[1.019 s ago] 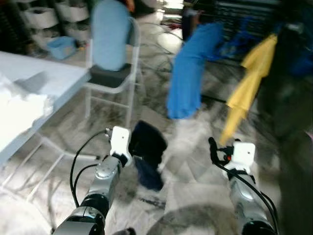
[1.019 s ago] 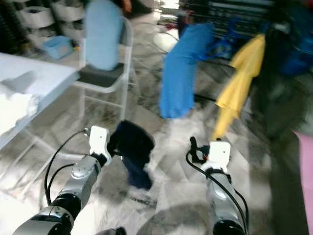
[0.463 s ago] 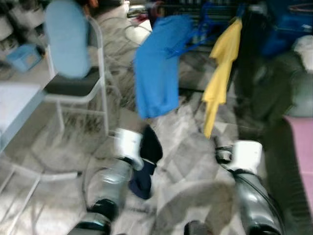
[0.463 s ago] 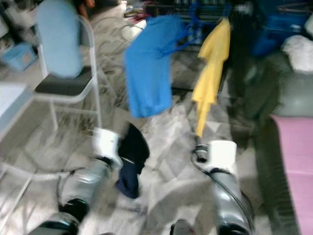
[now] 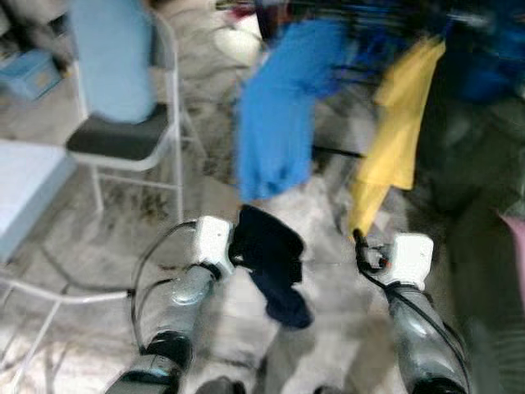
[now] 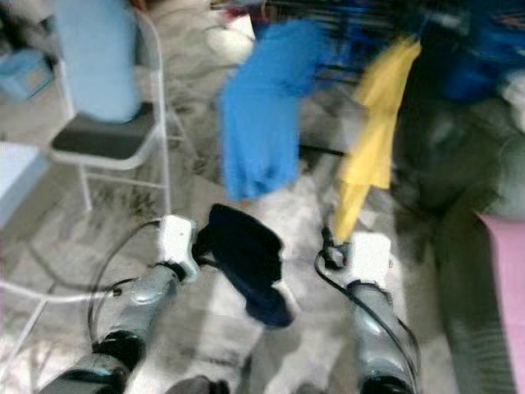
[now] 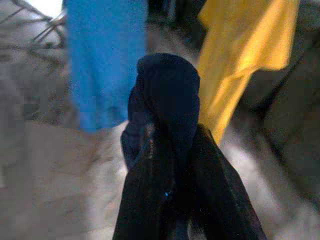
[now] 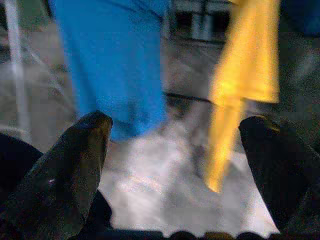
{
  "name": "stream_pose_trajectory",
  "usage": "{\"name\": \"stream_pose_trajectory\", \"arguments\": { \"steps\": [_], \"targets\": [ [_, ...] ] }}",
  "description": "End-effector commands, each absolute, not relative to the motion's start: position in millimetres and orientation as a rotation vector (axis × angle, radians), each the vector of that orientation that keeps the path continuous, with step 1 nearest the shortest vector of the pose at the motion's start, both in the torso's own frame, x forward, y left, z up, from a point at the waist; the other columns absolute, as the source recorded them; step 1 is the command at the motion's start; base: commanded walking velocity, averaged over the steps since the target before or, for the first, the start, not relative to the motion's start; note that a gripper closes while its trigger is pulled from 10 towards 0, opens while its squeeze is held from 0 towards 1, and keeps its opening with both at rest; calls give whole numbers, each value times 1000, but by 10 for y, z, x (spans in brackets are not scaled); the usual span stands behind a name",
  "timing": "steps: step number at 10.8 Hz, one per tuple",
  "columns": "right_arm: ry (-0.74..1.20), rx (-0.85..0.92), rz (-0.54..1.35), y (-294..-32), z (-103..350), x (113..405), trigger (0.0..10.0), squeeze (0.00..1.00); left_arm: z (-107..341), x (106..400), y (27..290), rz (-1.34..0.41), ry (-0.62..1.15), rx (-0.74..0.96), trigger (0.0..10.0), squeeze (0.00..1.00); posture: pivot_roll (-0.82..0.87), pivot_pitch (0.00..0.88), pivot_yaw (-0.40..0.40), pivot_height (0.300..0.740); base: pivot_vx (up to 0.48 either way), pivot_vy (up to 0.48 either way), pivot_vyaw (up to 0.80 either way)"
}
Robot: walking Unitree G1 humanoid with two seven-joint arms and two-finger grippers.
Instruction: Hang hanger
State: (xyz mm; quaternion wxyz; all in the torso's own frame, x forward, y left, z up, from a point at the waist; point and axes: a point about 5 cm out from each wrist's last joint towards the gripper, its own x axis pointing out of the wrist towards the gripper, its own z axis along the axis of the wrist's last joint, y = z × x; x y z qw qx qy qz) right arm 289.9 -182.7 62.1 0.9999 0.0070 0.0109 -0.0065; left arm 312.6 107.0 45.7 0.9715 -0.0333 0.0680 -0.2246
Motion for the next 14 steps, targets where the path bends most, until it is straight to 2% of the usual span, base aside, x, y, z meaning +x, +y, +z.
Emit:
{"name": "stream_pose_trajectory", "arguments": {
  "steps": [1, 4, 5, 8, 11, 14],
  "targets": [
    [63, 6, -29, -1884, 531, 2821, 10000, 0, 507, 3153, 1029, -457, 115, -80, 10000, 0, -182, 152, 63, 740, 0, 439, 0],
    [68, 6, -34, -1883, 531, 2817, 10000, 0, 496, 3150, 1022, -461, 123, -68, 10000, 0, -180, 149, 64, 740, 0, 453, 0],
    [74, 8, -40, -1881, 521, 2805, 10000, 0, 488, 3144, 1031, -455, 123, -52, 10000, 0, -181, 148, 61, 740, 0, 0, 0],
    [80, 4, -43, -1888, 512, 2784, 10000, 0, 443, 3098, 1026, -460, 130, -70, 10000, 0, -186, 143, 54, 740, 0, 0, -698],
    [69, -3, -45, -1894, 546, 2802, 10000, 0, 494, 3119, 959, -485, 109, -98, 10000, 0, -186, 140, 56, 740, 0, 0, 0],
    [67, -7, -49, -1907, 553, 2793, 10000, 0, 535, 3138, 931, -491, 92, -115, 10000, 0, -188, 139, 55, 740, 266, 0, -406]
  ]
}}
